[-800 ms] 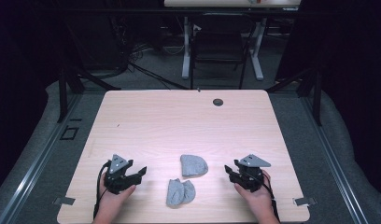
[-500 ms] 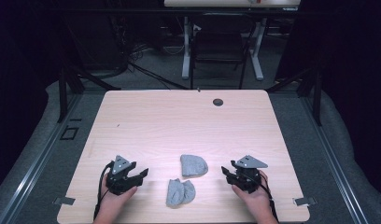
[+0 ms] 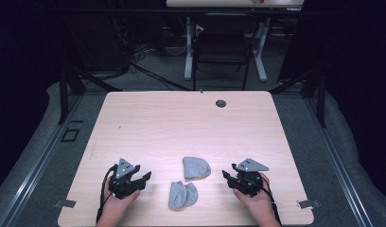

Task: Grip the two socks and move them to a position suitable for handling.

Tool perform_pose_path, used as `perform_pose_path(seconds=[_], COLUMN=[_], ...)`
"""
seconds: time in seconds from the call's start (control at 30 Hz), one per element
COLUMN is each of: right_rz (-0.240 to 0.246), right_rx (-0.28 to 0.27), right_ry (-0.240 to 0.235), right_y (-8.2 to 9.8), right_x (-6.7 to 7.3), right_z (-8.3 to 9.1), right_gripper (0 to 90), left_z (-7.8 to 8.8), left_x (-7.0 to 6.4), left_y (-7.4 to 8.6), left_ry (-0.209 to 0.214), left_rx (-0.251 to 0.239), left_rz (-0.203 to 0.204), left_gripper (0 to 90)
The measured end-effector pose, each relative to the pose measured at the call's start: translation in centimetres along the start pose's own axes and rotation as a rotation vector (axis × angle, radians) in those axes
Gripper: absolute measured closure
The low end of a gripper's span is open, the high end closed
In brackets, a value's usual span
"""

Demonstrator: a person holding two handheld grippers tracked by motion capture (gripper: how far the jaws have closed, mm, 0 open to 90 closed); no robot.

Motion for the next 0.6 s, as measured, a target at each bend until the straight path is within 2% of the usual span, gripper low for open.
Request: perform_pose_path(seconds=[0.13,0.33,0.37,0.5,0.6], right_rz=[-0.013,-0.01,-0.006,0.004,0.027], right_rx=[0.015,0.025,0.022,0.028,0.035], right_ry=[-0.026,-0.067,-0.068,-0.078,-0.084], right_y=[0.0,-0.2,-0.2,-0.3,-0.5], right_x=[0.2,0.9,1.0,1.5,2.1], right_z=[0.0,0.3,0.3,0.4,0.4], right_gripper=[53.1,61.2,62.5,66.0,69.6], left_z=[0.1,0.0,0.0,0.1,0.2], left_x=[-0.2,-1.0,-1.4,-2.3,-3.6], left_y=[0.0,0.0,0.0,-0.2,-0.3], left_ry=[0.003,0.029,0.052,0.078,0.106], left_rx=[0.006,0.016,0.016,0.018,0.028], left_rz=[-0.009,-0.015,-0.011,-0.015,-0.031], left_gripper=[48.0,52.2,53.2,54.9,58.5])
Point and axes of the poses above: each handheld gripper's, and its own axes: z roughly backward along the jaws, y roughly out of its underside, x roughly to its left, the point moved 5 cm from there along -z, roughly forward along the jaws, and after that the axes turned 2 degrees about z, right-handed, at the moved point
